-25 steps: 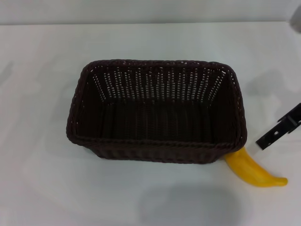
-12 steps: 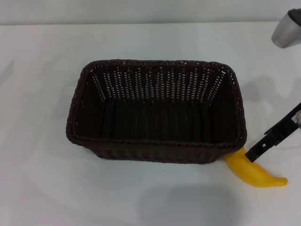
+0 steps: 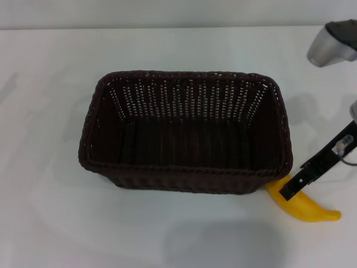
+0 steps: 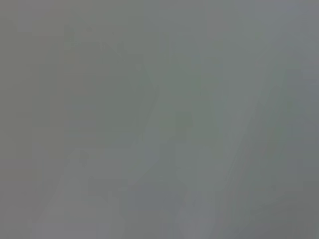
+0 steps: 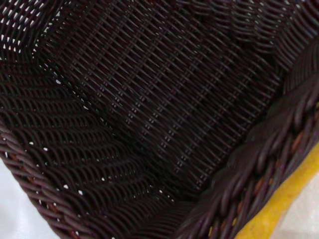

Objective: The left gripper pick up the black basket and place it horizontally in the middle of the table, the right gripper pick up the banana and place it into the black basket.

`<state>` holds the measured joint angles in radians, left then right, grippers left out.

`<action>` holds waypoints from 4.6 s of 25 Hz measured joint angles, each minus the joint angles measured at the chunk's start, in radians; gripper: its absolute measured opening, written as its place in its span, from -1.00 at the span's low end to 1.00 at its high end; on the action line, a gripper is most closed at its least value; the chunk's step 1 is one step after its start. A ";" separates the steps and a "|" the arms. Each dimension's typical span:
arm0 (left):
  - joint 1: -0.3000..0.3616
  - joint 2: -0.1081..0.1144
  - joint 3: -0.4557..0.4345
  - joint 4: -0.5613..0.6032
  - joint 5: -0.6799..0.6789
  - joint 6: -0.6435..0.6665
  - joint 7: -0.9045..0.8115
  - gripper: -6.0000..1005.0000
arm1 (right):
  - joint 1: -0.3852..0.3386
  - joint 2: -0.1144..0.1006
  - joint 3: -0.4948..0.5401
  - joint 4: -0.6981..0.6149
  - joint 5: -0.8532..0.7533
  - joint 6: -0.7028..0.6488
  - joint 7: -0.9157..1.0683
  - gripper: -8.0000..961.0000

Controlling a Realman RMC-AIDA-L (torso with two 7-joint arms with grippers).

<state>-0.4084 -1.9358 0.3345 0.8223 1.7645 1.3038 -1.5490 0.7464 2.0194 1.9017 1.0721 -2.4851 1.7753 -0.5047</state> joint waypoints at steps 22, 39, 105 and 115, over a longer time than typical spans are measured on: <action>-0.005 0.009 0.001 0.000 0.006 0.000 0.001 0.50 | -0.001 -0.008 -0.070 -0.102 0.003 -0.086 0.000 0.40; 0.001 0.004 -0.001 0.002 -0.002 0.000 0.001 0.50 | -0.020 -0.073 0.025 -0.061 0.001 -0.071 -0.121 0.03; 0.161 -0.110 -0.006 -0.103 -0.334 0.038 0.272 0.50 | -0.338 -0.007 0.430 -0.445 1.278 -0.608 -1.671 0.77; 0.206 -0.131 -0.008 -0.345 -0.503 0.119 0.575 0.49 | -0.316 0.008 0.426 -0.835 1.766 -0.614 -2.086 0.77</action>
<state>-0.2020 -2.0672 0.3267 0.4774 1.2617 1.4227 -0.9737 0.4305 2.0279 2.3280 0.2369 -0.7194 1.1611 -2.5911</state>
